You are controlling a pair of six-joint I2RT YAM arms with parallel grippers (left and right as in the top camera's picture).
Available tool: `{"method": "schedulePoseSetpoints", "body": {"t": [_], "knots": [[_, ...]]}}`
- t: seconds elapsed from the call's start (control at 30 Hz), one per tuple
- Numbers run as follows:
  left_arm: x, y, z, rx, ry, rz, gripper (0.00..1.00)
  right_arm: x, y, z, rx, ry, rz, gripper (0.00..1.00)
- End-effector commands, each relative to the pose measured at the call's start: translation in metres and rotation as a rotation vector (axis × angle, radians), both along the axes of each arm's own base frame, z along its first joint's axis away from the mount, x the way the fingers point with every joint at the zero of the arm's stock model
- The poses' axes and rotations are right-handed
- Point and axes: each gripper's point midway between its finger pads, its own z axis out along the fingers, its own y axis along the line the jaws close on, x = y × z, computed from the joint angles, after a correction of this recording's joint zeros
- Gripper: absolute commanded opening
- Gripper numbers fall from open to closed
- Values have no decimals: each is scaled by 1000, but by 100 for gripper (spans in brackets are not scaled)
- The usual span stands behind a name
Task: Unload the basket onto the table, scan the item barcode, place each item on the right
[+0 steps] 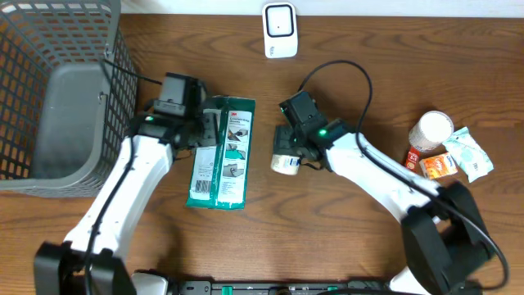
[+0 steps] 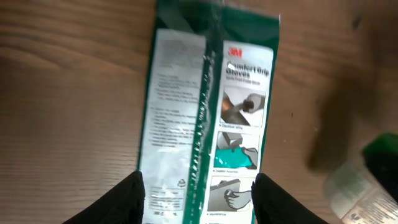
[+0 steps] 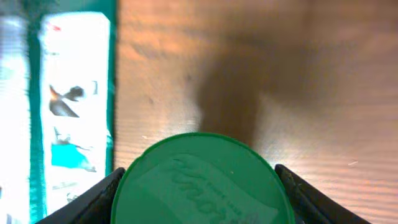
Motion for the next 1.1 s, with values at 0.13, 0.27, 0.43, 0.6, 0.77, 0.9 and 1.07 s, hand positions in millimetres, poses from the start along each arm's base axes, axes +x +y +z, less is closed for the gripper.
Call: {"method": "schedulePoseSetpoints", "body": {"t": [0.13,0.27,0.43,0.6,0.77,0.9,1.07], "knots": [[2,16,11,9,-35,43,53,3,4,50,-163,-243,94,65],[3,16,11,9,-36,42,53,-3,8,44,-283,-292,96,65],[2,16,11,9,-35,42,53,-11,15,28,-432,-340,114,66],[2,16,11,10,-35,42,53,-19,24,9,-473,-321,152,68],[2,16,11,10,-35,42,54,-21,26,8,-472,-318,158,88],[2,16,11,10,-35,42,54,-21,25,16,-463,-322,168,99],[2,16,11,10,-34,43,54,-21,38,52,-312,-274,290,99]]}}
